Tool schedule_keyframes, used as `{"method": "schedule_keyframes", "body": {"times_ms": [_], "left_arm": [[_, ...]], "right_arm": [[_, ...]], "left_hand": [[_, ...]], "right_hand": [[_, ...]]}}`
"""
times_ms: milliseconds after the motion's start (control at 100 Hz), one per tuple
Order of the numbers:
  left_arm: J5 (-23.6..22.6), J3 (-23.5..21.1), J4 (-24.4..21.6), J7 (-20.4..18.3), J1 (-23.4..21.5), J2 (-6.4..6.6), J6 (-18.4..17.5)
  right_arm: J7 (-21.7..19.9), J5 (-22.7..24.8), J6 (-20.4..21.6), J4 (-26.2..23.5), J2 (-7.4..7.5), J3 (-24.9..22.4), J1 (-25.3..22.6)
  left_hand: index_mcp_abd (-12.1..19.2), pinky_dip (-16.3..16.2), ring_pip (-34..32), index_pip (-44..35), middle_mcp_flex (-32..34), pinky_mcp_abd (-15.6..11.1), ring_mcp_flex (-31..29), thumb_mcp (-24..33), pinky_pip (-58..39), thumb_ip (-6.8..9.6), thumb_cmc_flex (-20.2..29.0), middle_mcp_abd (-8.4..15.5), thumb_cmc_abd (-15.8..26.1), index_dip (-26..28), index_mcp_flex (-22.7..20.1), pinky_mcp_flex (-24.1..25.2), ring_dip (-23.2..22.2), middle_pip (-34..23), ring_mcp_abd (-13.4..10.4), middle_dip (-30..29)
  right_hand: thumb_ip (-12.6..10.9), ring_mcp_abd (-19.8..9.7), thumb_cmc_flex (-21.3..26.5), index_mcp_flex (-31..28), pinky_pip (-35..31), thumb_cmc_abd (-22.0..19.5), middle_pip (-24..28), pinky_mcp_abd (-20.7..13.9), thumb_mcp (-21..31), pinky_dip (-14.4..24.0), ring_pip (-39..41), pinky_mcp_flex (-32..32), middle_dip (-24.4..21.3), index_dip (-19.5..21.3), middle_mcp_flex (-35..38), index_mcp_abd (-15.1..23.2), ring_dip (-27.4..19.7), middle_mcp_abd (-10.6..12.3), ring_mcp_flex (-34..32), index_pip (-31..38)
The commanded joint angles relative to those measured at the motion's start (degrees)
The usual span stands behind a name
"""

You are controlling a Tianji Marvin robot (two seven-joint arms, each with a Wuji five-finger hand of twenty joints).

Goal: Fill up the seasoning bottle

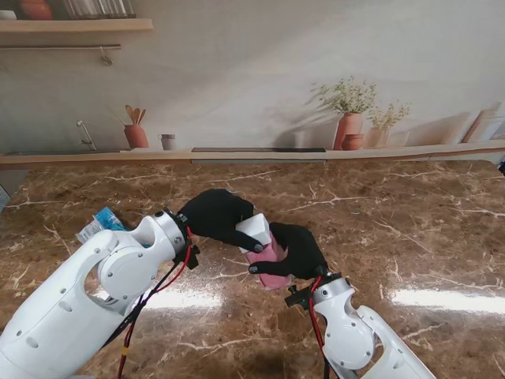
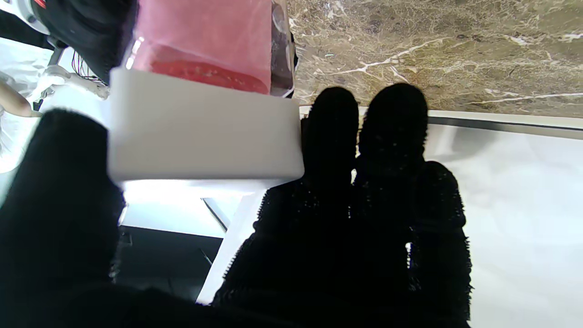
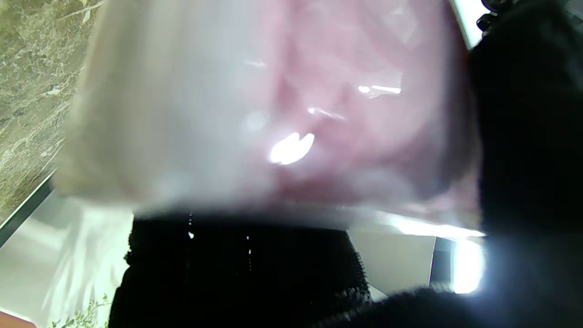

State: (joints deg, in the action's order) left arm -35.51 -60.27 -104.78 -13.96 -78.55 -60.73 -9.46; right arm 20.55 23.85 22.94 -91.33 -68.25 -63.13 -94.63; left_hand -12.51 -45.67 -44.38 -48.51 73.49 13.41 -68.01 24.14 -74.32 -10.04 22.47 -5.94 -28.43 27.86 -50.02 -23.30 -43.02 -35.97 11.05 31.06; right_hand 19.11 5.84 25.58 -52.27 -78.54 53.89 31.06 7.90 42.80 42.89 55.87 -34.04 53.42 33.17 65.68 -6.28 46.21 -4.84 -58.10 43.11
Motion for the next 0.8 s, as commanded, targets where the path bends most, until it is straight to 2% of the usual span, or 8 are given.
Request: {"method": "schedule_keyframes", "body": {"times_ms": [0,80,150,170,220,480,670,790], "left_arm": [[-0.8,0.0,0.0,0.0,-0.2,-0.07,0.1],[-1.0,-0.2,0.2,-0.7,-0.2,0.13,-0.5],[-1.6,-0.5,0.4,-1.1,-0.1,0.30,-1.5],[-1.6,-0.6,0.4,-1.3,-0.1,0.34,-1.6],[-1.1,-1.0,0.3,-2.3,-0.1,0.51,-1.7],[0.2,-2.7,-0.1,-4.0,-0.8,0.90,-3.0],[2.8,-4.2,-1.4,-6.8,-1.2,1.25,-1.5],[5.0,-5.0,-1.4,-8.7,-0.8,1.57,-2.0]], "right_arm": [[-0.6,-0.2,0.2,-0.4,-0.28,0.2,-0.2],[-0.6,-0.2,0.2,-0.3,-0.30,0.3,-0.1],[-0.5,-0.2,0.1,-0.3,-0.30,0.3,-0.1],[-0.6,-0.2,0.1,-0.3,-0.30,0.4,-0.1],[-0.6,-0.2,0.1,-0.3,-0.30,0.3,-0.1],[-0.5,-0.2,-0.1,-0.5,-0.30,0.2,-0.2],[-0.6,-0.2,0.0,-0.4,-0.27,0.1,-0.3],[-0.6,-0.2,0.1,-0.5,-0.27,0.1,-0.4]], "left_hand": [[10.1,0.1,-3.1,-10.4,5.5,1.6,-3.5,11.5,-3.4,3.43,7.6,1.2,13.8,1.8,-10.6,-1.0,1.7,-1.1,0.9,-0.5],[10.5,1.4,-2.0,-7.5,5.1,1.9,-2.4,2.1,-2.9,4.01,6.2,0.0,18.3,-1.0,-11.6,-0.4,3.2,1.1,2.0,-1.9],[10.0,2.8,1.1,-3.6,2.1,1.5,0.5,-10.8,-0.5,5.46,6.4,-0.5,21.8,-3.4,-9.4,1.2,4.2,4.0,1.6,-3.1],[9.6,2.8,2.2,-2.6,1.3,1.6,1.3,-19.0,0.4,6.59,9.7,-0.8,23.5,-3.7,-8.9,1.7,4.1,4.5,1.8,-3.9],[8.8,3.1,4.2,0.1,-1.5,1.8,4.1,-24.7,2.3,7.14,10.0,-1.3,25.0,-4.6,-7.1,3.8,4.7,6.0,2.1,-4.4],[6.5,4.2,12.0,11.4,-15.6,1.7,16.0,-25.5,9.1,8.01,2.5,-1.3,22.6,-7.1,5.4,9.2,5.8,10.8,1.9,-6.8],[1.6,6.0,16.9,34.5,-22.1,-0.2,21.0,-25.4,14.4,8.33,1.2,-1.6,23.7,-16.7,17.9,10.2,6.4,13.3,2.6,-10.0],[6.6,6.9,18.7,40.3,-24.8,-0.3,23.5,-25.6,16.1,8.52,-0.5,-0.6,25.7,-19.7,22.3,12.4,7.3,14.2,2.2,-11.3]], "right_hand": [[-4.4,-7.8,14.6,-5.6,-2.2,-12.2,6.5,-1.7,28.8,1.7,3.9,-0.3,1.9,2.9,3.4,23.8,1.8,11.0,-3.5,10.0],[-4.4,-7.9,14.6,-5.6,-2.2,-12.1,6.5,-1.7,28.8,1.7,3.9,-0.4,1.9,2.9,3.4,23.8,1.8,11.0,-3.5,10.0],[-4.4,-7.9,14.6,-5.6,-2.2,-12.1,6.5,-1.7,28.8,1.7,3.9,-0.4,1.9,2.9,3.4,23.8,1.7,11.0,-3.5,10.0],[-4.4,-7.9,14.6,-5.6,-2.2,-12.1,6.5,-1.7,28.8,1.7,3.9,-0.4,1.9,2.9,3.4,23.7,1.7,11.0,-3.5,10.0],[-4.4,-7.9,14.6,-5.6,-2.2,-12.1,6.5,-1.7,28.8,1.7,3.9,-0.4,1.9,2.9,3.4,23.7,1.7,11.1,-3.5,10.1],[-4.5,-7.8,14.6,-5.6,-2.2,-12.1,6.5,-1.7,28.8,1.7,3.9,-0.4,1.9,2.9,3.4,23.8,1.7,11.1,-3.5,10.1],[-4.5,-7.8,14.7,-5.6,-2.2,-12.1,6.5,-1.6,28.9,1.7,3.9,-0.4,1.9,2.9,3.4,23.7,1.7,11.0,-3.5,10.1],[-4.5,-7.8,14.6,-5.6,-2.2,-12.1,6.5,-1.6,28.9,1.7,3.9,-0.4,1.9,2.9,3.4,23.8,1.7,11.0,-3.5,10.1]]}}
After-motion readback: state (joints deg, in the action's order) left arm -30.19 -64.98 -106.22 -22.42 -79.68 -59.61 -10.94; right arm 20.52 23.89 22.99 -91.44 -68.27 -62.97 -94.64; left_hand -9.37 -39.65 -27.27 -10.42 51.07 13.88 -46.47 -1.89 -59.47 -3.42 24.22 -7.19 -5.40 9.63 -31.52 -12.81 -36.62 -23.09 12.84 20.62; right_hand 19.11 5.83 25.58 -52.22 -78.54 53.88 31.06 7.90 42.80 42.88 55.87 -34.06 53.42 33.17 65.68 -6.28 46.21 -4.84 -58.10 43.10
